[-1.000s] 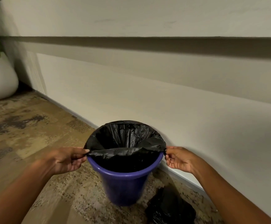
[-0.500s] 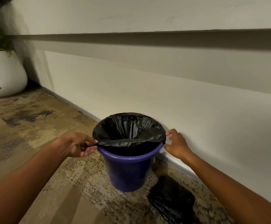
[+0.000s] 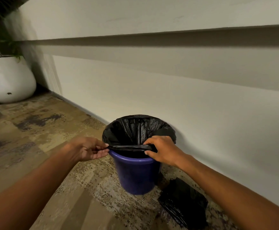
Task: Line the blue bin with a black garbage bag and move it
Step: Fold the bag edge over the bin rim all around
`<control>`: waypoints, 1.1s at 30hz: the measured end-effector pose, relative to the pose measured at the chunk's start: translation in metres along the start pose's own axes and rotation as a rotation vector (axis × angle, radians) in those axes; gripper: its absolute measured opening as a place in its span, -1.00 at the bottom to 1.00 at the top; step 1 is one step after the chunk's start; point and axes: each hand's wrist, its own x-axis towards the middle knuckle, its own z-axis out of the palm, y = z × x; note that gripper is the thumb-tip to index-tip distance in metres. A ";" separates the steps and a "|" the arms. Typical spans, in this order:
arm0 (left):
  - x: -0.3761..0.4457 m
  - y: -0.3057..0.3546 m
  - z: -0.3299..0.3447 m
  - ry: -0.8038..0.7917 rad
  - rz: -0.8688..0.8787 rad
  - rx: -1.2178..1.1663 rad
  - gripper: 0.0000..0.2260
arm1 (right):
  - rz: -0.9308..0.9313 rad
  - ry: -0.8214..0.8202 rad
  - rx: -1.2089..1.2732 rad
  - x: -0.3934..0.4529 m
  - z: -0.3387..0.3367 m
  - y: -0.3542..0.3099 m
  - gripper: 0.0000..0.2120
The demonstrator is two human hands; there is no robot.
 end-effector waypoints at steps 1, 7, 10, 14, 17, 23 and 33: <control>0.000 -0.001 -0.001 -0.007 -0.005 -0.013 -0.95 | -0.027 0.014 0.009 -0.001 -0.001 -0.001 -0.71; 0.004 -0.008 -0.008 -0.051 -0.033 -0.043 -0.95 | -0.127 0.021 0.053 -0.016 -0.005 0.000 -0.74; 0.008 -0.010 -0.012 -0.074 -0.042 -0.048 -0.94 | -0.149 0.020 0.092 -0.023 -0.006 0.002 -0.75; 0.008 -0.011 -0.014 -0.093 -0.047 -0.044 -0.94 | -0.137 0.008 0.132 -0.027 -0.008 0.000 -0.69; 0.003 -0.013 -0.013 -0.092 -0.052 -0.074 -0.95 | -0.134 -0.023 0.159 -0.028 -0.004 -0.005 -0.61; -0.004 -0.015 -0.004 -0.021 -0.049 -0.107 -0.93 | -0.150 -0.014 0.205 -0.025 0.003 -0.015 -0.70; -0.007 -0.003 0.006 0.040 -0.057 -0.059 -0.94 | -0.195 -0.047 0.101 -0.021 0.003 -0.026 -0.69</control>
